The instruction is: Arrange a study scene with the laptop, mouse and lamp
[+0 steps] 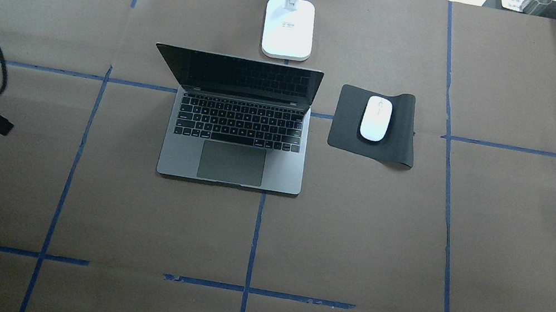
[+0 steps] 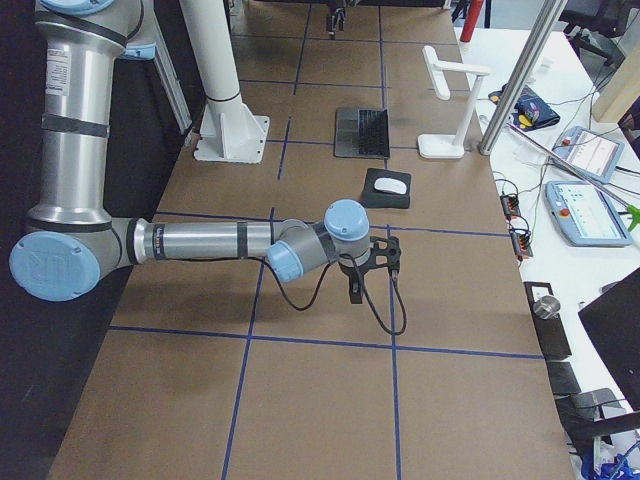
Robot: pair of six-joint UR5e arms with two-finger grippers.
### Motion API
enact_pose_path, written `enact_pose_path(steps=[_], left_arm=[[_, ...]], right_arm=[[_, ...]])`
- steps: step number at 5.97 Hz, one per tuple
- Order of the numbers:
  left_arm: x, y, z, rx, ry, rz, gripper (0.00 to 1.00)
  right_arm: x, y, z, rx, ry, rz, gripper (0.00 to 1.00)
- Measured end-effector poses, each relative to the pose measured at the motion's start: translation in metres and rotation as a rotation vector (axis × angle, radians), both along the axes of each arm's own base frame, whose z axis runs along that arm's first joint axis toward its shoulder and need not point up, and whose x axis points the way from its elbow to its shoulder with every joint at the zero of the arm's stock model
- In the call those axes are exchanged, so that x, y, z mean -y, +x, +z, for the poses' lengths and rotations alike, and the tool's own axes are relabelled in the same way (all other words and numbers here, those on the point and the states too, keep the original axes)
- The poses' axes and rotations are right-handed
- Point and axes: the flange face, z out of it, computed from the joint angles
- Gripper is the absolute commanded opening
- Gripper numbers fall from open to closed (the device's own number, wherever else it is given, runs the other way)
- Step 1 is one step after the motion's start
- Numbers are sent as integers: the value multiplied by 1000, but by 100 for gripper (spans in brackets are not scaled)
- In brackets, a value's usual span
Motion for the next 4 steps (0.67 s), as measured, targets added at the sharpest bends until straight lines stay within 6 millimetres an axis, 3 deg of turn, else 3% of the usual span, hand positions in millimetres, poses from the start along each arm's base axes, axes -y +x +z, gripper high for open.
enact_pose_path(steps=[2, 3, 4], left_arm=[[63, -115, 129, 27, 16, 67, 100], [78, -163, 181, 22, -1, 61, 100], [79, -194, 207, 24, -48, 33, 100]], right_arm=[[-17, 38, 22, -15, 35, -67, 100], [-20, 48, 27, -23, 36, -85, 100], [-27, 53, 24, -24, 32, -94, 100]])
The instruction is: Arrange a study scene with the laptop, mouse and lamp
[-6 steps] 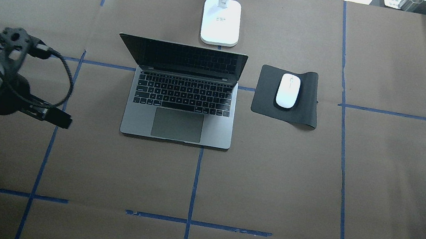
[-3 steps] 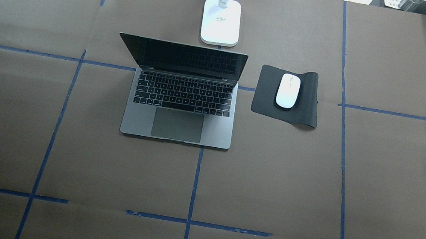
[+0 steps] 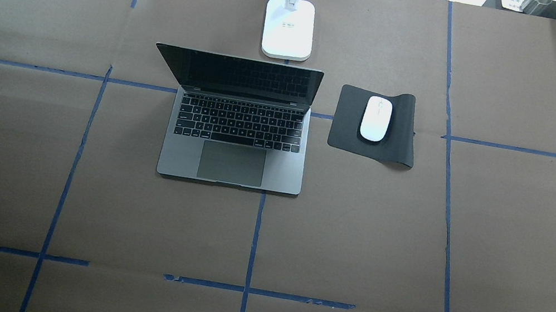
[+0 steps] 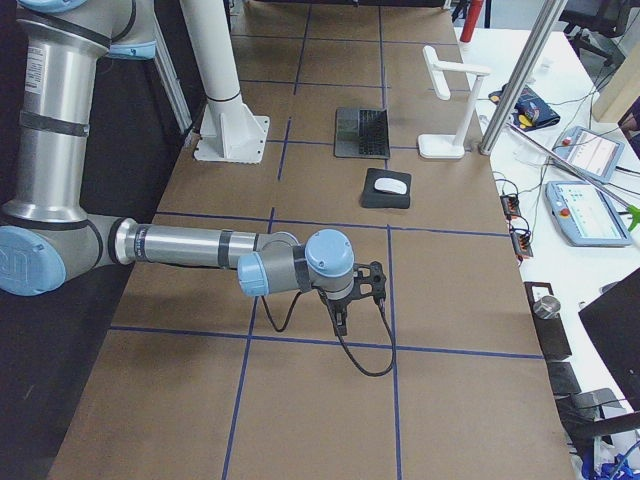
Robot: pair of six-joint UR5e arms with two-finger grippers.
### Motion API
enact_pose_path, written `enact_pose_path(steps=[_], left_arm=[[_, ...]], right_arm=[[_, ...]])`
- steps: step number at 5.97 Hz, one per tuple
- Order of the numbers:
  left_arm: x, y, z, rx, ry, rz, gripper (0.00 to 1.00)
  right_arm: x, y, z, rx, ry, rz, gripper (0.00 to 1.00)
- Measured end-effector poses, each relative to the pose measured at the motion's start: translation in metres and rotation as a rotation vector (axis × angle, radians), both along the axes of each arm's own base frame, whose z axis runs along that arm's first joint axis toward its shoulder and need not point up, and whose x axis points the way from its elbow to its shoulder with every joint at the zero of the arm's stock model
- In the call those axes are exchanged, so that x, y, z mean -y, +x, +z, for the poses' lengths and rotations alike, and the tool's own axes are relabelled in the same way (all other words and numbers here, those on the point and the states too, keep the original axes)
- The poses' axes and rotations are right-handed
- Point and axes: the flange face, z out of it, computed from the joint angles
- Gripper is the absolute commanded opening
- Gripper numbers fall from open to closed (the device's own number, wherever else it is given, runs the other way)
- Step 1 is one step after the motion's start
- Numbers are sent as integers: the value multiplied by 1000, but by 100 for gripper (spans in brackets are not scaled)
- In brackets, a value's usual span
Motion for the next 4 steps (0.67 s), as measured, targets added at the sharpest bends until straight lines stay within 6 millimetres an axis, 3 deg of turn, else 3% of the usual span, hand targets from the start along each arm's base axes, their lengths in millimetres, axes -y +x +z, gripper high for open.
enact_pose_path(steps=[2, 4], left_arm=[[-5, -27, 19, 6, -154, -46, 100], [-7, -28, 50, 6, -244, -50, 100]], right_arm=[[-22, 0, -31, -13, -27, -24, 100], [-33, -4, -25, -85, -14, -89, 100]])
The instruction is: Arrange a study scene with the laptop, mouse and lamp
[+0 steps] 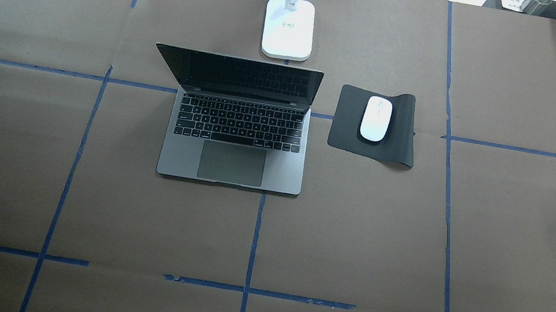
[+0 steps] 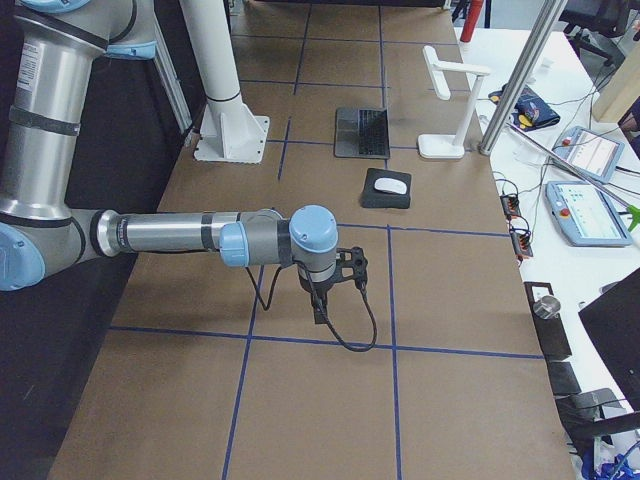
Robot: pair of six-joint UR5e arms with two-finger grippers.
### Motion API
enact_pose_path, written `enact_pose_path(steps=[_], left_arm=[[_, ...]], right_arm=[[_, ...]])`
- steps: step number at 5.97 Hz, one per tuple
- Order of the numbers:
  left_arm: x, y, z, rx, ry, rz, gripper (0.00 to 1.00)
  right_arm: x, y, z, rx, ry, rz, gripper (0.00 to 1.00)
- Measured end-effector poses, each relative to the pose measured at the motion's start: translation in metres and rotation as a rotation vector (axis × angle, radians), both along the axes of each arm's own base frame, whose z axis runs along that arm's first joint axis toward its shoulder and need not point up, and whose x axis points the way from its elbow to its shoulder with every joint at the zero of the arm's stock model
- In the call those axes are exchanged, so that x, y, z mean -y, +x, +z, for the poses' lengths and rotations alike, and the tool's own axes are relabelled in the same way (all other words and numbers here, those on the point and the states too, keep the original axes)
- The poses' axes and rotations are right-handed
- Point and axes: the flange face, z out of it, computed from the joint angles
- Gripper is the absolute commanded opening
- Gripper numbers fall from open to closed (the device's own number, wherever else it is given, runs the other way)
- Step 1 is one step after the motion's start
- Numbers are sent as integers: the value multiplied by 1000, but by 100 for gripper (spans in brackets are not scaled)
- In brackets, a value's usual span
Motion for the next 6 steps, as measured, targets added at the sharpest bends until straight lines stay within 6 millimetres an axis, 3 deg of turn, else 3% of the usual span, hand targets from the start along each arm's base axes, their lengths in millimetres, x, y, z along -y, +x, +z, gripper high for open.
enact_pose_path(steps=[3, 6], left_arm=[[3, 3, 5, 5, -8, 6, 100], [-1, 3, 6, 1, 16, 11, 100]], right_arm=[[-7, -1, 25, -116, -14, -42, 100], [-11, -9, 34, -22, -35, -61, 100]])
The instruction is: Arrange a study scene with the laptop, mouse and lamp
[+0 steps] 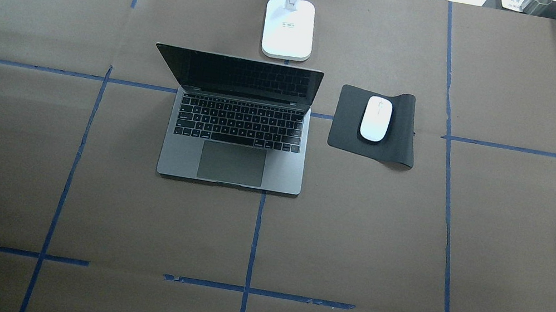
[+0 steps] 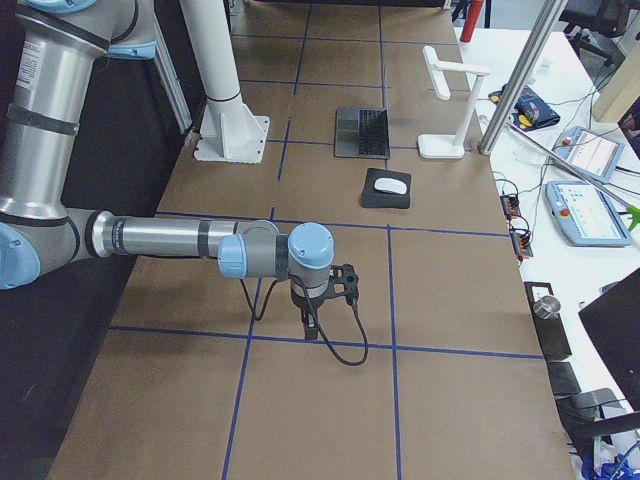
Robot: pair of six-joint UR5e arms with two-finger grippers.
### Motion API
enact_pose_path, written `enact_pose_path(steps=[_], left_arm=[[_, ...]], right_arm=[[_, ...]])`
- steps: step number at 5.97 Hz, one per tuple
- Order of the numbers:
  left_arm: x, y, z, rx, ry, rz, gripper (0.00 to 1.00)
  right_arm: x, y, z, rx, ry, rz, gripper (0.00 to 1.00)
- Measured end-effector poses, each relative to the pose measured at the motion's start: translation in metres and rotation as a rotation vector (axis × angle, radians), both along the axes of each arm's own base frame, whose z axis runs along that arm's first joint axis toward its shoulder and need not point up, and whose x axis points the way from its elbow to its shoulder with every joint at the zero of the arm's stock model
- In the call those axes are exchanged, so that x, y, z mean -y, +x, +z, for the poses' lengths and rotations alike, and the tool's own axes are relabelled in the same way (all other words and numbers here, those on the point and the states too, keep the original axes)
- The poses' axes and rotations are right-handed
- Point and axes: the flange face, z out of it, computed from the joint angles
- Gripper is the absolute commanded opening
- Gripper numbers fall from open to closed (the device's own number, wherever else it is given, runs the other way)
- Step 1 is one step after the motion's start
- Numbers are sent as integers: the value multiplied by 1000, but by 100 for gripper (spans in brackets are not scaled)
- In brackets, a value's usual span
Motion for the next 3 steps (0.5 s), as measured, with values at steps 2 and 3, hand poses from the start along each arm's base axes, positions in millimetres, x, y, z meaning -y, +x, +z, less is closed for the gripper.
enact_pose_path(steps=[2, 3], left_arm=[[3, 0, -5, -1, 51, 1, 100], [6, 1, -9, 0, 62, 3, 100]], right_arm=[[0, -1, -1, 10, 0, 0, 100], [0, -1, -4, 12, 7, 1, 100]])
